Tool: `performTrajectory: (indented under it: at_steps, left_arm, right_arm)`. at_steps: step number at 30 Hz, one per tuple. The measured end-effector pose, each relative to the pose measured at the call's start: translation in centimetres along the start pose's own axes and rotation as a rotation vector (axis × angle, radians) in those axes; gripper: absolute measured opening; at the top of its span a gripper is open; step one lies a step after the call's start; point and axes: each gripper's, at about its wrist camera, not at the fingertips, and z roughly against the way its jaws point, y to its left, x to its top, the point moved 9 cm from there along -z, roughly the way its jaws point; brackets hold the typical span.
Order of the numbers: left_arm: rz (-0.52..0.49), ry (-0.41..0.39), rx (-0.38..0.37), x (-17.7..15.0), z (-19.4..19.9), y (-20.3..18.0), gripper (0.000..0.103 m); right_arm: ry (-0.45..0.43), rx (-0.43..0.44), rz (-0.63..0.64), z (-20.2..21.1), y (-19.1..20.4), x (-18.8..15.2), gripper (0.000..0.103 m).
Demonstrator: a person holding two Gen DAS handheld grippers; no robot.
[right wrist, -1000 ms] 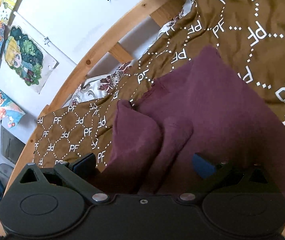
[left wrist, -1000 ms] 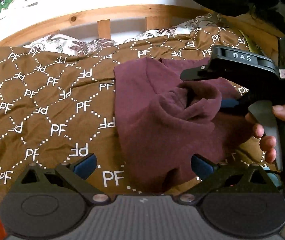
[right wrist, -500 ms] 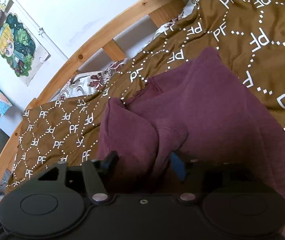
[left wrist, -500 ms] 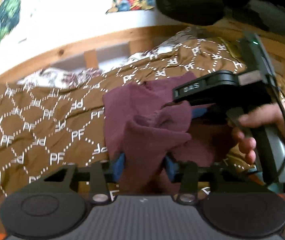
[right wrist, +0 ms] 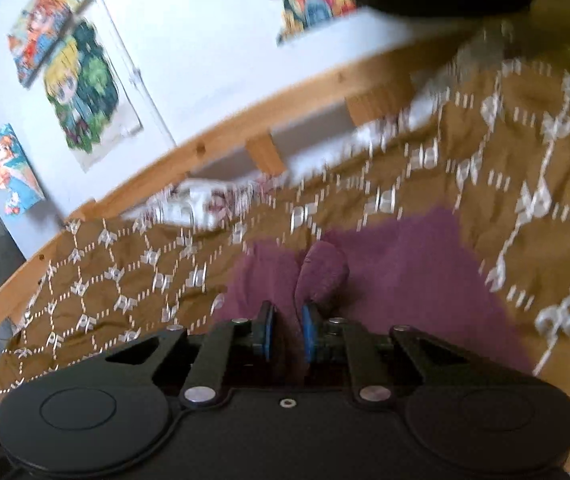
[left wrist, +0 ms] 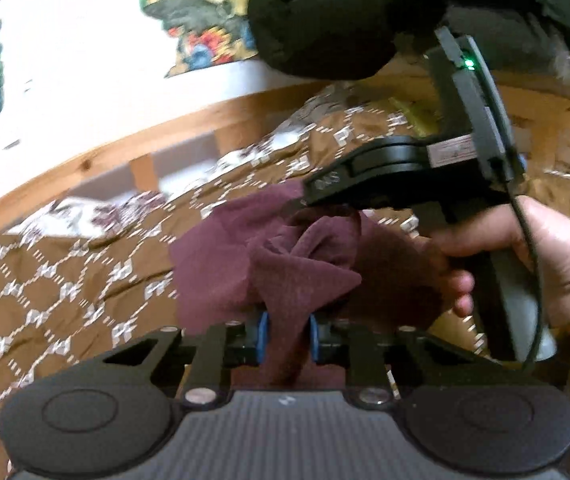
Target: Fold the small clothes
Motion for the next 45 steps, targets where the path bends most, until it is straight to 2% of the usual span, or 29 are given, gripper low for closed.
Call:
performTrajectory:
  at_steps: [8, 13, 17, 20, 22, 28, 31, 32, 36, 39, 44, 45]
  left_arm:
    - [-0.039, -0.019, -0.101, 3.2, -2.5, -5.3, 0.022]
    - [-0.056, 0.016, -0.124, 2.7, -4.1, -7.0, 0.023]
    - [-0.036, 0.044, -0.144, 1.9, -4.9, -6.8, 0.029]
    - [-0.006, 0.045, -0.154, 1.5, -4.6, -6.3, 0.046]
    - [0.012, 0.041, -0.152, 1.5, -4.1, -5.7, 0.064]
    - [0.103, 0.035, -0.134, 1.6, -2.6, -3.0, 0.095]
    - [0.15, 0.03, -0.107, 1.6, -1.8, -1.3, 0.102]
    - [0.164, 0.029, -0.097, 1.5, -1.5, -0.8, 0.102]
    - [0.253, 0.04, -0.065, 0.8, -0.8, 1.8, 0.102]
    - [0.352, 0.045, -0.057, -0.2, -0.5, 3.9, 0.102]
    - [0.524, 0.1, -0.021, -2.4, -1.2, 7.5, 0.102]
    - [0.557, 0.116, -0.019, -3.0, -1.4, 8.1, 0.102]
  right_arm:
    - [-0.115, -0.052, 0.02, 2.9, -4.5, 4.0, 0.015]
    - [-0.09, -0.103, -0.033, 2.9, -8.4, 4.1, 0.015]
    - [-0.043, -0.134, -0.027, 2.1, -9.2, 3.2, 0.015]
    - [-0.028, -0.145, -0.005, 1.8, -8.9, 2.9, 0.015]
    - [-0.021, -0.15, -0.004, 1.7, -8.9, 2.7, 0.015]
    - [-0.007, -0.191, -0.044, 2.2, -10.2, 2.4, 0.02]
    - [-0.019, -0.199, -0.09, 2.9, -11.0, 2.6, 0.028]
    - [-0.021, -0.202, -0.11, 3.2, -11.3, 2.7, 0.033]
    - [-0.038, -0.197, -0.175, 4.9, -12.2, 2.8, 0.064]
    - [-0.052, -0.177, -0.181, 6.4, -11.7, 2.6, 0.082]
    - [-0.025, -0.165, -0.144, 7.6, -9.5, 1.4, 0.1]
    - [-0.012, -0.171, -0.128, 7.6, -9.0, 1.1, 0.101]
